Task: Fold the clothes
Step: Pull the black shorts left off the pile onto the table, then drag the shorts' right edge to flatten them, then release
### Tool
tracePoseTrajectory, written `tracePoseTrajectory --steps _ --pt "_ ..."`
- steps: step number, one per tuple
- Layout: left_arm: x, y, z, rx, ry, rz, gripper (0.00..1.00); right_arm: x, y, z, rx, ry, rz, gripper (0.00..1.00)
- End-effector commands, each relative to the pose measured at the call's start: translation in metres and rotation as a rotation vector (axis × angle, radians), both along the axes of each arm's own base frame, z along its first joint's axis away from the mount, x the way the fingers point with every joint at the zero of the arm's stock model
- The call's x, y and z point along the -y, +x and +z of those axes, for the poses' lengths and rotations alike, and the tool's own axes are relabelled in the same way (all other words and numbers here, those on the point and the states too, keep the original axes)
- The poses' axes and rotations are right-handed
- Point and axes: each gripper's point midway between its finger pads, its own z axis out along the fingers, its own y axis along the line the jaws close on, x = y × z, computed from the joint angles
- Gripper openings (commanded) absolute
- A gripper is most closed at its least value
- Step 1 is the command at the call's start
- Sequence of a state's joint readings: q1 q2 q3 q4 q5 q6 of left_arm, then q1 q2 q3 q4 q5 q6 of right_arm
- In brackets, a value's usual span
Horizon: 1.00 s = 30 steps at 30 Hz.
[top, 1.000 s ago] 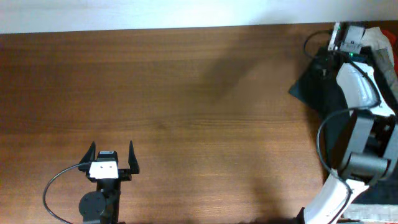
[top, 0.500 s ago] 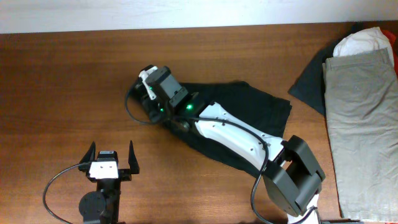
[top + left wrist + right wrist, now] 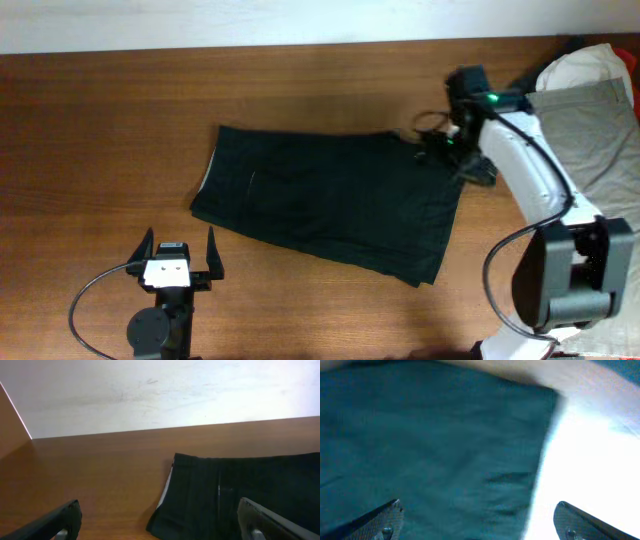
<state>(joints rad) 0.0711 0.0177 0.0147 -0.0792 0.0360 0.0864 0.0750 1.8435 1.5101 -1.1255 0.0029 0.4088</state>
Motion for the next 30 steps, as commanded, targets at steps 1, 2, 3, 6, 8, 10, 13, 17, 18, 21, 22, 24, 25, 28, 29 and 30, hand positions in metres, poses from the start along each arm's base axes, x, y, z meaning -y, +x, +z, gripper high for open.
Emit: tracePoseTrajectory --steps 1,2,3,6,8,10,13,17,18,21,22,24,25,28,29,30 --pt "0.000 0.000 -0.002 -0.003 0.005 -0.002 0.99 0.040 -0.032 -0.045 -0.100 0.034 -0.163 0.99" --pt "0.000 0.000 -0.002 -0.003 0.005 -0.002 0.99 0.035 -0.038 -0.062 -0.101 0.101 -0.116 0.99" --pt "0.000 0.000 -0.002 -0.003 0.005 -0.002 0.99 0.031 -0.043 -0.072 -0.105 0.134 -0.110 0.99" --pt "0.000 0.000 -0.002 -0.003 0.005 -0.002 0.99 0.023 -0.048 -0.085 -0.106 0.147 -0.095 0.98" --pt "0.000 0.000 -0.002 -0.003 0.005 -0.002 0.99 0.023 -0.045 -0.091 -0.080 0.147 -0.093 0.99" --pt "0.000 0.000 -0.002 -0.003 0.005 -0.002 0.99 0.022 -0.047 -0.097 -0.074 0.150 -0.091 1.00" --pt "0.000 0.000 -0.002 -0.003 0.005 -0.002 0.99 0.015 -0.041 -0.097 -0.049 0.192 -0.085 0.90" --pt "0.000 0.000 -0.002 -0.003 0.005 -0.002 0.99 -0.006 -0.030 -0.095 -0.006 0.215 -0.028 0.58" --pt "0.000 0.000 -0.002 -0.003 0.005 -0.002 0.99 -0.011 -0.027 -0.094 0.007 0.215 -0.013 0.47" --pt "0.000 0.000 -0.002 -0.003 0.005 -0.002 0.99 -0.008 -0.015 -0.093 0.060 0.191 -0.011 0.04" --pt "0.000 0.000 -0.002 -0.003 0.005 -0.002 0.99 -0.003 -0.007 -0.092 0.092 0.169 -0.024 0.04" --pt "0.000 0.000 -0.002 -0.003 0.005 -0.002 0.99 0.000 0.024 -0.084 0.221 0.153 -0.029 0.04" --pt "0.000 0.000 -0.002 -0.003 0.005 -0.002 0.99 0.000 0.046 -0.074 0.310 0.155 -0.023 0.04" --pt "0.000 0.000 -0.002 -0.003 0.005 -0.002 0.99 0.000 0.094 -0.035 0.497 0.177 -0.055 0.04" --pt "0.000 0.000 -0.002 -0.003 0.005 -0.002 0.99 -0.001 0.102 -0.025 0.530 0.182 -0.053 0.04" --pt "0.000 0.000 -0.002 -0.003 0.005 -0.002 0.99 -0.001 0.113 -0.012 0.570 0.184 -0.049 0.04"
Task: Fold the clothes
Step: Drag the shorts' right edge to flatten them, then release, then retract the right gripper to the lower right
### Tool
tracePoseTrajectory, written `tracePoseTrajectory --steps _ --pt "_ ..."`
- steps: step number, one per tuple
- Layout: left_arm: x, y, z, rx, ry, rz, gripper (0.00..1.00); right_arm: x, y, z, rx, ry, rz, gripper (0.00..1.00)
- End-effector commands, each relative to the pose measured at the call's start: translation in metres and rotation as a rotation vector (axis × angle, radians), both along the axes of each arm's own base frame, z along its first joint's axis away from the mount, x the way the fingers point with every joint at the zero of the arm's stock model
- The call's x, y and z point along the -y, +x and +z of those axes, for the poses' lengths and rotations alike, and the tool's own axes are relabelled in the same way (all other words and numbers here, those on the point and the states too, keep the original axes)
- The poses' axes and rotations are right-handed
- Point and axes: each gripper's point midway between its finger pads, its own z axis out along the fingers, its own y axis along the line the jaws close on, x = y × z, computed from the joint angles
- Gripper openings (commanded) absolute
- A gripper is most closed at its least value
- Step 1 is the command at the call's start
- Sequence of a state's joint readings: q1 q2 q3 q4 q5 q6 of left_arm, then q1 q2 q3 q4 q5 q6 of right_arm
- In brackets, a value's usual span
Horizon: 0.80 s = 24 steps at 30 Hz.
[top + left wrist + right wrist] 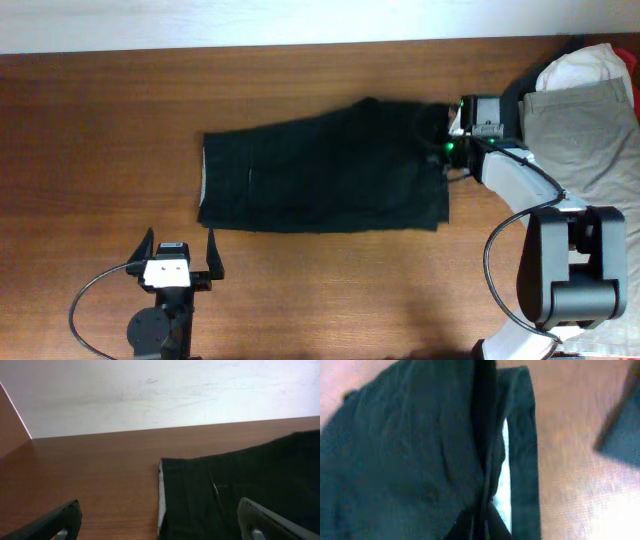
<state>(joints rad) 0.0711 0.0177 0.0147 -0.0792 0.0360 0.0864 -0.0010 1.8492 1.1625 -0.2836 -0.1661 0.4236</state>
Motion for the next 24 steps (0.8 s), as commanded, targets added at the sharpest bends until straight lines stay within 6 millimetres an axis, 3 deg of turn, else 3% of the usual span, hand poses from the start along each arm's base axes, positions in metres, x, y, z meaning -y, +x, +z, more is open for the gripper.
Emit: tracePoseTrajectory --steps 1,2,3,6,7,9,13,15,16,18,20,22,24 --pt "0.000 0.000 -0.002 -0.003 0.005 -0.002 0.99 0.000 0.027 0.034 0.099 0.005 -0.027 0.04" --pt "0.000 0.000 -0.002 -0.003 0.005 -0.002 0.99 -0.001 0.027 0.034 0.098 0.005 -0.027 0.54" --pt "0.000 0.000 -0.002 -0.003 0.005 -0.002 0.99 -0.001 0.023 0.032 0.081 0.005 -0.026 0.62" --pt "0.000 0.000 -0.002 -0.003 0.005 -0.002 0.99 0.000 0.015 0.025 0.036 0.001 -0.029 0.62" --pt "0.000 0.000 -0.002 -0.003 0.005 -0.002 0.99 0.000 0.013 0.023 0.025 0.001 -0.029 0.90" --pt "0.000 0.000 -0.002 -0.003 0.005 -0.002 0.99 0.001 0.009 0.037 0.031 0.001 -0.031 0.99" --pt "0.000 0.000 -0.002 -0.003 0.005 -0.002 0.99 0.035 -0.011 0.104 0.042 -0.021 -0.112 0.99" --pt "0.000 0.000 -0.002 -0.003 0.005 -0.002 0.99 0.055 -0.038 0.143 0.067 -0.020 -0.164 0.99" --pt "0.000 0.000 -0.002 -0.003 0.005 -0.002 0.99 0.062 -0.065 0.171 0.088 -0.023 -0.188 0.99" --pt "0.000 0.000 -0.002 -0.003 0.005 -0.002 0.99 0.061 -0.108 0.193 0.073 -0.030 -0.197 0.99" --pt "0.000 0.000 -0.002 -0.003 0.005 -0.002 0.99 0.053 -0.150 0.192 0.021 -0.026 -0.188 0.99" --pt "0.000 0.000 -0.002 -0.003 0.005 -0.002 0.99 0.045 -0.194 0.170 -0.033 -0.029 -0.164 0.98" --pt "-0.004 0.000 -0.003 -0.006 0.008 0.024 0.99 0.023 -0.219 0.164 0.032 0.026 -0.061 0.99"
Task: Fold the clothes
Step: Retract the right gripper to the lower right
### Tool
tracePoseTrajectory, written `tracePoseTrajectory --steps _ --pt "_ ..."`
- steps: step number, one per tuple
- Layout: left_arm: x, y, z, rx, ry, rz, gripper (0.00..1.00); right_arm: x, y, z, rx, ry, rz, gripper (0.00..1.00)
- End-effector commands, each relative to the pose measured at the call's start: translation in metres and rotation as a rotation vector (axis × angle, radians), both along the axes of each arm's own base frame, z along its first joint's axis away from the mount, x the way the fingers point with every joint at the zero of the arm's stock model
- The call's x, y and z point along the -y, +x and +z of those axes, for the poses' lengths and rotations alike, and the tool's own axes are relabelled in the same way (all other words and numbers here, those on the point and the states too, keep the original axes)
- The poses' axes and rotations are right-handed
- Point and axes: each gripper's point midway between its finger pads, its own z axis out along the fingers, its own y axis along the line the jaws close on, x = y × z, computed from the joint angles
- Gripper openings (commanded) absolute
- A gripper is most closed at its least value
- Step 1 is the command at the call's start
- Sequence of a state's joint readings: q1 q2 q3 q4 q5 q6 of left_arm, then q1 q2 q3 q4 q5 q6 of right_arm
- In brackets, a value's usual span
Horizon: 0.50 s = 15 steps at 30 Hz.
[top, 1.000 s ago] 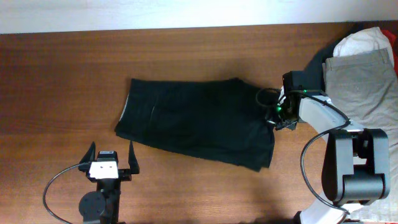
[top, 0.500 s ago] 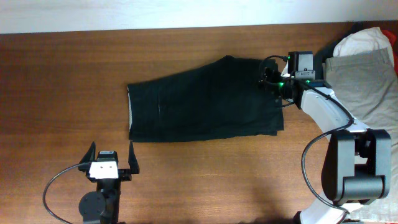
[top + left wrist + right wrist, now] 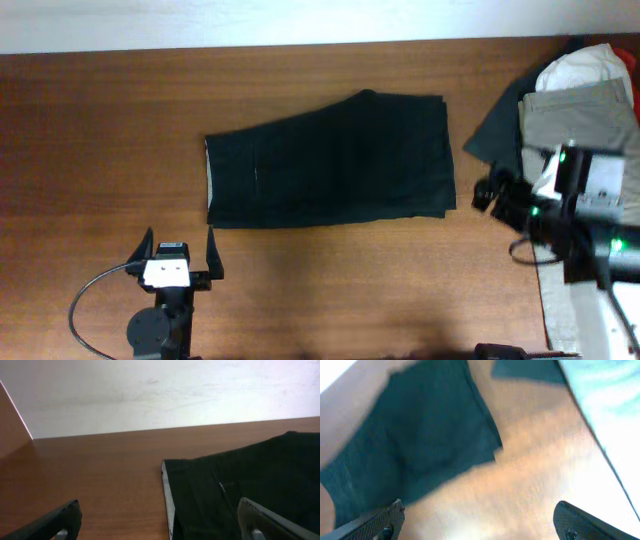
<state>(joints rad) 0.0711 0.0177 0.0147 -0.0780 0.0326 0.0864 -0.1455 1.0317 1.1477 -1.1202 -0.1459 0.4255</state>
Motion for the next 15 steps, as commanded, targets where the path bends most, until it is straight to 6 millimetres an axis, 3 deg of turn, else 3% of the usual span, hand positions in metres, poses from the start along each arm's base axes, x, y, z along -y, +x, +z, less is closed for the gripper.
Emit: tracePoseTrajectory --steps 1,4,6,7,10,13,15 --pt "-0.004 0.000 -0.003 -0.007 0.007 0.020 0.99 -0.024 -0.026 -0.001 0.121 0.022 0.153 0.99" --pt "-0.004 0.000 -0.003 -0.006 0.007 0.024 0.99 -0.028 -0.054 0.001 0.257 0.016 0.125 0.99" --pt "-0.002 0.000 0.003 0.018 0.007 0.009 0.99 -0.029 -0.058 0.011 0.314 0.081 0.039 0.99" --pt "0.004 0.001 0.018 0.078 0.010 -0.025 0.99 -0.029 -0.058 0.010 0.302 0.122 -0.006 0.99" --pt "0.078 -0.021 0.074 0.323 0.067 -0.462 0.99 -0.029 -0.056 0.011 0.299 0.158 -0.038 0.99" --pt "0.087 -0.037 0.107 0.442 0.011 -0.534 0.99 -0.020 -0.052 0.013 0.316 0.118 -0.070 0.99" --pt "0.088 -0.040 0.117 0.445 -0.005 -0.540 0.99 -0.019 -0.049 0.017 0.339 0.115 -0.069 0.99"
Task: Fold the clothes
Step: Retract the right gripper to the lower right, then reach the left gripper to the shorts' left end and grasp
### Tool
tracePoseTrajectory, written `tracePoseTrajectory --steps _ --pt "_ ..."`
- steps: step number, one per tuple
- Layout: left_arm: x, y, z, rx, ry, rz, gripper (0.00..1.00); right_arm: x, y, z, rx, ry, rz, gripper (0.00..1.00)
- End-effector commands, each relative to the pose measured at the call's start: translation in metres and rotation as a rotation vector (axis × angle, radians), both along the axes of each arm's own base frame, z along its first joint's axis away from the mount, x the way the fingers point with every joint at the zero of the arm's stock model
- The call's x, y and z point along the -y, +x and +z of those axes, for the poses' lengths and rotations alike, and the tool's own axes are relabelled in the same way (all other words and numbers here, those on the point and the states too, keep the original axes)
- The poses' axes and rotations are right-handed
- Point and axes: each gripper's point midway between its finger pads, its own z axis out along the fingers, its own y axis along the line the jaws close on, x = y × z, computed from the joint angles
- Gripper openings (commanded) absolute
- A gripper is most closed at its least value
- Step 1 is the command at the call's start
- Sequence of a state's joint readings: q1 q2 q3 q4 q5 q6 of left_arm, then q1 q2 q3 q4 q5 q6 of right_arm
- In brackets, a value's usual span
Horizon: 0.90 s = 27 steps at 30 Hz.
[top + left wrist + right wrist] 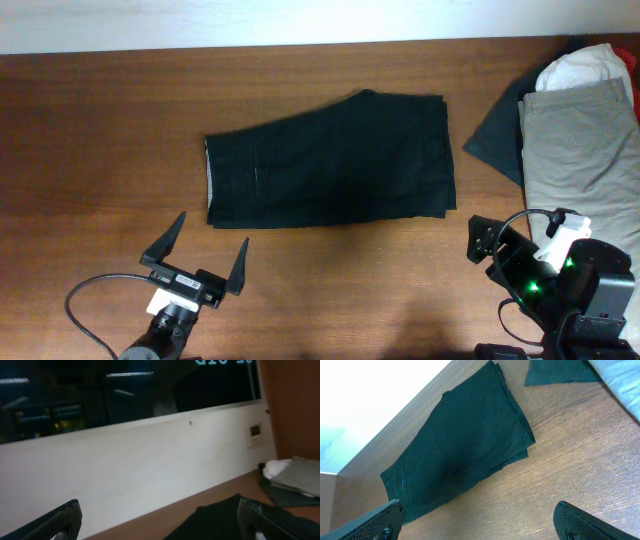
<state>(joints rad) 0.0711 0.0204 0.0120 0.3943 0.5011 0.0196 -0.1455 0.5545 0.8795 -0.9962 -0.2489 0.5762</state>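
The black shorts (pixel 330 160) lie folded in half lengthwise at the middle of the brown table (pixel 100 120), waistband to the right. They also show in the right wrist view as a dark slanted shape (pixel 465 445), and their edge shows in the left wrist view (pixel 225 520). My left gripper (pixel 205 255) stands open near the front edge, tilted upward, with nothing between its fingers (pixel 160 530). My right gripper (pixel 520 235) is open at the front right, clear of the shorts, with bare table between its fingers (pixel 480 525).
A pile of clothes lies at the right edge: khaki shorts (pixel 575 130), a white garment (pixel 585 65) and a dark cloth (pixel 490 140) poking out toward the black shorts. The white wall (pixel 125 460) runs along the table's far edge.
My right arm has pulled back from beside the pile to the front right corner. My left gripper has tipped upward, its camera now on the wall and windows. The shorts have not moved.
First the shorts lay slanted, with my right gripper open at their far right corner. Then they were folded in half, my right gripper shut at their right end. Then it was open and off them, and now it sits back at the front.
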Motion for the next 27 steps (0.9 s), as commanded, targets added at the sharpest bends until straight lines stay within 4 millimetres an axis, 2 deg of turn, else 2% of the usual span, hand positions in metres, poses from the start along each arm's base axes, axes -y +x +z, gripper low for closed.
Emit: tracePoseTrajectory --steps 1,4,5,6,8,9,10,11,13,14,15,16,17,20,21,22,23,25,27 --pt "0.009 -0.009 0.017 -0.025 -0.030 -0.070 0.99 0.007 0.006 0.005 0.029 -0.017 -0.035 0.99" --pt "0.009 0.000 0.036 -0.146 -0.036 -0.074 0.99 0.008 0.006 0.005 0.029 -0.020 -0.039 0.99" --pt "0.012 0.009 0.042 -0.219 -0.031 -0.092 0.99 0.008 0.006 0.005 0.029 -0.020 -0.039 0.99" --pt "0.018 0.019 0.045 -0.299 -0.011 -0.131 0.99 0.008 0.006 0.005 0.029 -0.020 -0.039 0.98" --pt "0.045 0.028 0.051 -0.369 0.060 -0.345 0.99 0.008 0.006 0.005 0.029 -0.020 -0.039 0.99" --pt "0.056 0.033 0.046 -0.381 0.075 -0.444 0.99 0.008 0.006 0.005 0.029 -0.020 -0.039 0.99" --pt "0.058 0.040 0.041 -0.397 0.071 -0.470 0.99 0.008 0.006 0.005 0.029 -0.020 -0.039 0.99" --pt "0.057 0.049 0.034 -0.436 0.050 -0.475 0.99 0.008 0.006 0.005 0.029 -0.020 -0.039 0.99" --pt "0.045 0.085 0.017 -0.577 -0.027 -0.389 0.99 0.008 0.006 0.005 0.029 -0.020 -0.039 0.99" --pt "0.035 0.103 0.009 -0.670 -0.057 -0.316 0.99 0.008 0.006 0.005 0.029 -0.019 -0.039 0.99" --pt "0.016 0.125 -0.008 -0.841 -0.078 -0.144 0.99 0.008 0.006 0.005 0.029 -0.019 -0.039 0.99" --pt "0.008 0.136 -0.015 -0.927 -0.073 -0.060 0.99 0.008 0.006 0.005 0.029 -0.020 -0.039 0.99" --pt "0.012 0.145 -0.018 -0.953 -0.065 -0.060 0.99 0.008 0.006 0.005 0.029 -0.020 -0.039 0.99" --pt "0.014 0.164 -0.043 -0.999 -0.064 -0.060 0.99 0.008 0.006 0.005 0.029 -0.020 -0.039 0.99" --pt "0.002 0.177 -0.056 -1.026 -0.088 0.025 0.99 0.008 0.006 0.005 0.029 -0.020 -0.039 0.99" --pt "-0.018 0.187 -0.078 -1.090 -0.148 0.171 0.99 0.008 0.006 0.005 0.029 -0.020 -0.039 0.99" --pt "-0.027 0.193 -0.098 -1.138 -0.157 0.232 0.99 0.008 0.006 0.005 0.029 -0.020 -0.039 0.99" --pt "-0.039 0.197 -0.139 -1.265 -0.158 0.275 0.99 0.008 0.006 0.005 0.029 -0.020 -0.039 0.98" --pt "-0.065 0.196 -0.168 -1.345 -0.210 0.311 0.99 0.008 0.006 0.005 0.029 -0.020 -0.039 0.99"
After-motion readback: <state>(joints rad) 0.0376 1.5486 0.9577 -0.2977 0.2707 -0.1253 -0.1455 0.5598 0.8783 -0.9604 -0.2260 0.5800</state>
